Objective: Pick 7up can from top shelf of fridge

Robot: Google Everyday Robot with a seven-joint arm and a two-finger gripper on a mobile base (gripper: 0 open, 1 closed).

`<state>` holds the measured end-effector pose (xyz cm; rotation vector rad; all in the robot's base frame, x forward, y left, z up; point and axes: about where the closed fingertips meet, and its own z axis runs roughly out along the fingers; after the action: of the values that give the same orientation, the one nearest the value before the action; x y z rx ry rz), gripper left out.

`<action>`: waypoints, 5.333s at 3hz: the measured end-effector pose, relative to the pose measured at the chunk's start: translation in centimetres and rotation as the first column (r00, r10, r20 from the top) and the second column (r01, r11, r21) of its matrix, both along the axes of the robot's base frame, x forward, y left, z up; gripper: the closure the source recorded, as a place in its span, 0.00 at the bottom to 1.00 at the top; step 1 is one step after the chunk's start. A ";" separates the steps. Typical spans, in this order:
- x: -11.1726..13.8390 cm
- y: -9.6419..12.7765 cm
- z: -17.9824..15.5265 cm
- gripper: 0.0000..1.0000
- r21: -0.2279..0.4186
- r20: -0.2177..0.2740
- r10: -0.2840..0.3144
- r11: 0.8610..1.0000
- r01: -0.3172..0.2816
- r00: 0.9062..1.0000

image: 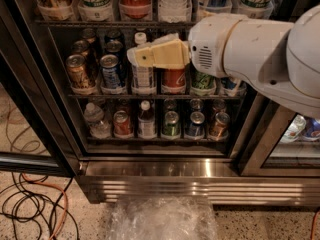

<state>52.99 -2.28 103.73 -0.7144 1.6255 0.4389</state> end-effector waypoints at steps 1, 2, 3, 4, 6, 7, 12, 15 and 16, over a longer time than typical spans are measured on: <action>0.0 0.3 0.2 0.00 -0.002 0.007 0.006 1.000 -0.006 1.000; 0.6 1.1 0.3 0.00 0.018 0.023 -0.009 1.000 0.008 1.000; 2.6 4.2 2.0 0.00 0.088 0.081 0.009 0.996 -0.016 0.997; 4.0 7.8 3.2 0.00 0.155 0.123 0.052 0.985 -0.071 0.991; 3.8 8.4 3.3 0.38 0.157 0.126 0.062 0.984 -0.082 0.990; 3.6 9.7 4.2 0.27 0.120 0.192 0.096 0.985 -0.120 0.977; 7.7 15.2 5.1 0.26 0.025 0.369 0.171 0.981 -0.194 0.913; 8.9 16.8 4.8 0.33 0.015 0.370 0.187 0.978 -0.208 0.910; 9.9 16.4 4.7 0.27 -0.007 0.376 0.172 0.983 -0.183 0.911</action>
Offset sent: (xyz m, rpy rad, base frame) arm 0.0173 0.0171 -0.0033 0.0587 -0.0382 -0.0381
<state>62.90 14.07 108.47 -0.8719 1.1964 0.4250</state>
